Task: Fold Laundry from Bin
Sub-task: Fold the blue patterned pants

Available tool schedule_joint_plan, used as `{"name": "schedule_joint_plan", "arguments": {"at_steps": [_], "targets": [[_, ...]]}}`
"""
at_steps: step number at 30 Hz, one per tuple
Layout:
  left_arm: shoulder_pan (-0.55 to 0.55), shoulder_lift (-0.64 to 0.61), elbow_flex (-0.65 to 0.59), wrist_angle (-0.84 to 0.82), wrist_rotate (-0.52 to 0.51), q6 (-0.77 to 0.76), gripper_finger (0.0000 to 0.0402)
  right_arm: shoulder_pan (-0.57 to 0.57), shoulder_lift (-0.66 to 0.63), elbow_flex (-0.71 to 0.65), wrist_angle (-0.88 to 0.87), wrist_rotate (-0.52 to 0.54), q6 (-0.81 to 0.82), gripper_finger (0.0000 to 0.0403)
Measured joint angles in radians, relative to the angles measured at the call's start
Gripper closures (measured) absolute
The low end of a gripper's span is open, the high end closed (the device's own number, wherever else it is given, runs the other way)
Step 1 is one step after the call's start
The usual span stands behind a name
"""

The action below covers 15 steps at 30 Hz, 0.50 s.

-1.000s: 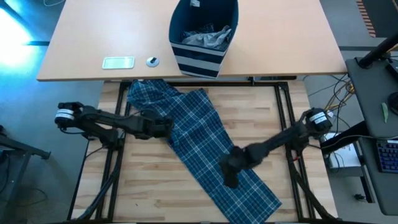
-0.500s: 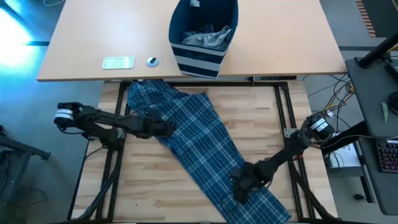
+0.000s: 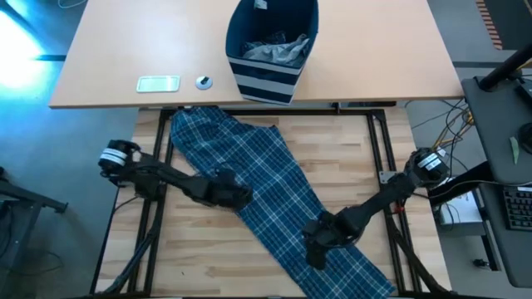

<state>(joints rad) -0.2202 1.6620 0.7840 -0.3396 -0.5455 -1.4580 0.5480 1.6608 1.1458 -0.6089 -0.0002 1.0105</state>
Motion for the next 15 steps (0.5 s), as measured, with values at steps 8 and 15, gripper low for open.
{"name": "schedule_joint_plan", "arguments": {"at_steps": [8,15], "targets": [[-0.068,-0.007,0.151,-0.511,0.167,-0.018,0.0086,-0.006,0.000,-0.051,-0.015,0.001,0.003,0.0218],[-0.100,-0.009,0.229,-0.633,0.138,-0.014,0.0086,-0.003,0.000,-0.165,-0.006,-0.007,0.109,0.0218]]}}
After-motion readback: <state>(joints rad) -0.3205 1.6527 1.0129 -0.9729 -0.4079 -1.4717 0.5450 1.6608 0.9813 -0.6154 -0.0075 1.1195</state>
